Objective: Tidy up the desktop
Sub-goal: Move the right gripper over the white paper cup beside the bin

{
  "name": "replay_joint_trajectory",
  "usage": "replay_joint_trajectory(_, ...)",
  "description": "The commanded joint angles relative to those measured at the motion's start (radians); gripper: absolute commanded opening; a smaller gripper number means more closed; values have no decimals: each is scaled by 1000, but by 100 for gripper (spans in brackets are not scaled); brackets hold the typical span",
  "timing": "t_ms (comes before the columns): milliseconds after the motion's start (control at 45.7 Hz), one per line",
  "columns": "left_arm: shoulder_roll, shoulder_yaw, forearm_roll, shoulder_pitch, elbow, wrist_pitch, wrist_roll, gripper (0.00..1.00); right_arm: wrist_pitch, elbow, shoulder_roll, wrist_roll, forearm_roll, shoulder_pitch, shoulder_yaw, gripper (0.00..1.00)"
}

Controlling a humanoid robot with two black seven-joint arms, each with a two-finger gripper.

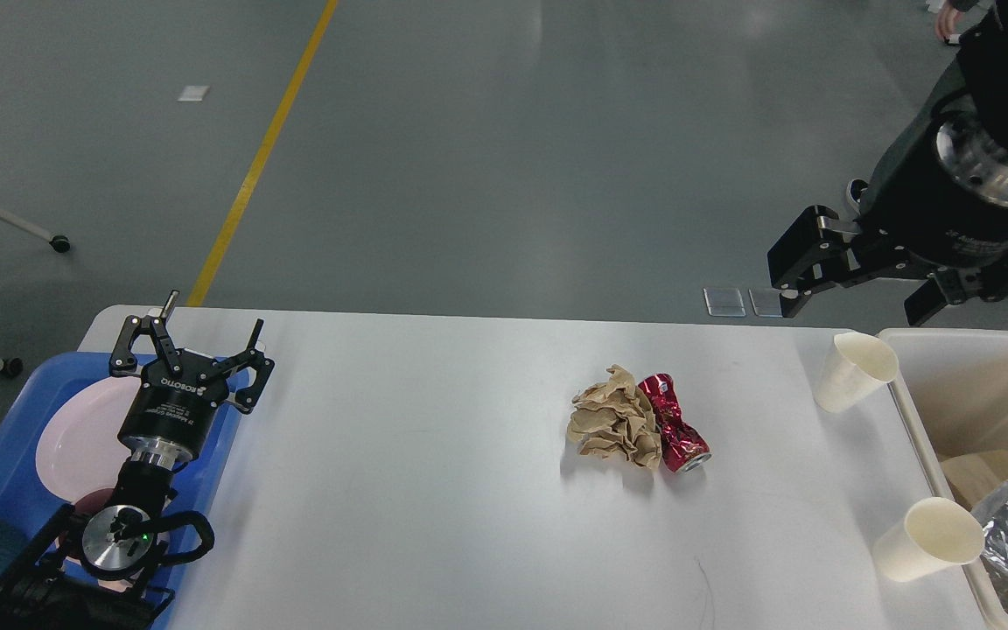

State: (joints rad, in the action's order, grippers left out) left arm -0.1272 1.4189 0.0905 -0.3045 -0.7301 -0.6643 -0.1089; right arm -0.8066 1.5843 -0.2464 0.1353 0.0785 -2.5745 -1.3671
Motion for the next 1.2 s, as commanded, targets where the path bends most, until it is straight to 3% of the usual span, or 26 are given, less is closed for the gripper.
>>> replay_joint_trajectory(0,0,0,0,1,0,-3,0,96,6,-4,-5,0,0,11,-4,100)
replay_joint_trajectory(241,0,0,2,-1,0,-3,0,96,32,-15,-8,0,0,51,-13,100)
replay_joint_trajectory(481,0,0,0,1,0,-3,0,97,201,-64,-54,1,-3,163,-56,100)
replay_joint_trajectory(634,0,0,0,1,0,-3,0,97,245,-226,-102,1,15,353,-41,100)
replay_joint_trajectory(896,1,0,0,-1,0,-3,0,97,291,-581,-140,1,299,752,-41,100)
replay_joint_trajectory(1181,0,0,0,1,0,-3,0,96,434,-854,-140,1,310,1105,80,100)
